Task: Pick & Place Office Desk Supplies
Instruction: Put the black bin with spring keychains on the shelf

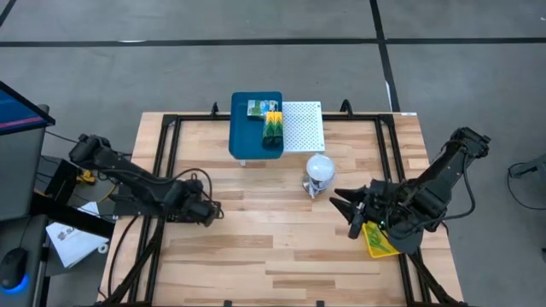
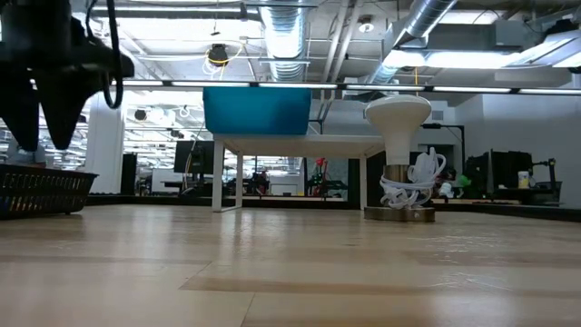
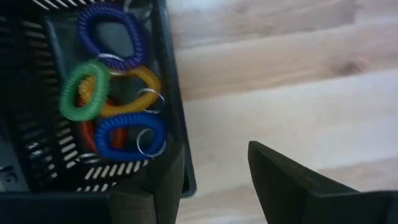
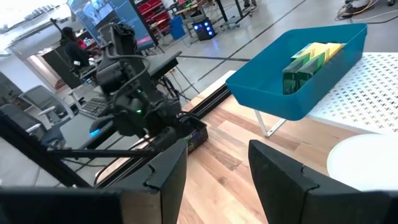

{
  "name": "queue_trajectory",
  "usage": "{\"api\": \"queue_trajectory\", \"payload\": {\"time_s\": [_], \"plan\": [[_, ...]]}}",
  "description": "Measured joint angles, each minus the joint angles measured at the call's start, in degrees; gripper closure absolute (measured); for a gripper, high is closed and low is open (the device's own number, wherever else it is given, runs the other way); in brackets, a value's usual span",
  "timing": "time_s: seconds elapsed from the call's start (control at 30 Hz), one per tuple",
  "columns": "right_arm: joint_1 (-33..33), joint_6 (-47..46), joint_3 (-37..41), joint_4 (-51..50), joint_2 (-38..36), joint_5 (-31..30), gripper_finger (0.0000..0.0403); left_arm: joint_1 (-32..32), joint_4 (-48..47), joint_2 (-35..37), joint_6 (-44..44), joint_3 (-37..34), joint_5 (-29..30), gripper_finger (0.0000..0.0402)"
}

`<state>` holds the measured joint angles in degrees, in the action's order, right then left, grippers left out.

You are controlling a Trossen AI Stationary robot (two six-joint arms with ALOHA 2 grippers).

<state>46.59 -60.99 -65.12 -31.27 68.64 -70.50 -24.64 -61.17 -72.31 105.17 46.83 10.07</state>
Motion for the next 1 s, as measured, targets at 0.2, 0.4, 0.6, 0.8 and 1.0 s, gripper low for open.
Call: {"api": "queue_trajectory", "payload": {"time_s": [0.2,0.4,0.6,0.8,1.0], "plan": [[0.72,-0.02,0.0,0.0,0.0,0.0,0.0235,1.44,-1.23,-1.66,0.03,-0.13,0.02,0.0229],[1.49,0.13,-0.02,0.04,-0.46,-0.02,0.0235,2.29,3.16,-1.07,0.26,-4.22,-0.9,0.023],[2.09,0.11,-0.02,0.04,-0.44,-0.24,0.0235,2.29,6.83,-1.14,0.4,-7.57,-1.09,0.0234],[2.56,0.11,-0.02,0.22,-0.44,-0.39,0.0235,2.29,7.03,-1.14,0.23,-9.96,-0.94,0.0266],[2.47,0.09,-0.02,0.25,-0.44,-0.47,0.0235,2.11,12.48,-1.14,-4.02,-11.99,-0.83,0.0338]]}}
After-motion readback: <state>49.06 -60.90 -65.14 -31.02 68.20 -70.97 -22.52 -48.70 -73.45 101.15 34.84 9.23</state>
